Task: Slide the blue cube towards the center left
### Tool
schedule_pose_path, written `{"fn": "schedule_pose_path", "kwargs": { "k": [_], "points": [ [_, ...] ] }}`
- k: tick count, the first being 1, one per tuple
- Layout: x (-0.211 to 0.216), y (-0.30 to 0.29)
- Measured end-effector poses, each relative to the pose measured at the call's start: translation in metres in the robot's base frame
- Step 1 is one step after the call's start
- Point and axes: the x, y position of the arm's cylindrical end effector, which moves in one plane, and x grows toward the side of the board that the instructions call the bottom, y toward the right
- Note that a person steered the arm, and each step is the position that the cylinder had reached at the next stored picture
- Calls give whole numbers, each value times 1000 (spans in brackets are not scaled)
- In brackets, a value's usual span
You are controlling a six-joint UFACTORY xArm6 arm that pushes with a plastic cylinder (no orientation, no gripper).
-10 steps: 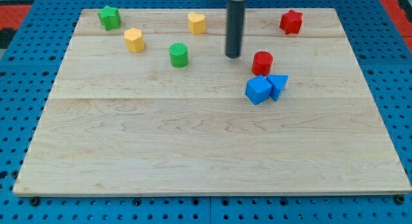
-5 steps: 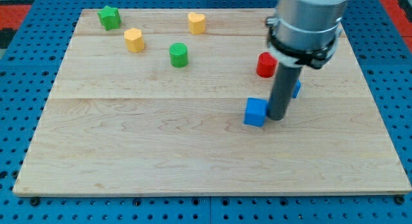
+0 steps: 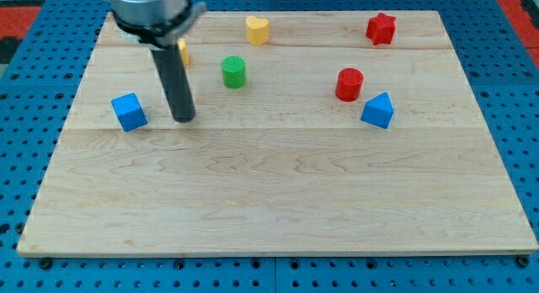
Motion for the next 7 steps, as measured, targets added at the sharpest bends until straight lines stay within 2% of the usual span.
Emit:
{"fn": "schedule_pose_path", "kwargs": {
  "k": [1, 5, 6, 7],
  "points": [
    [-4, -60],
    [-4, -47],
    [-4, -2],
    [-9, 67]
  ]
}}
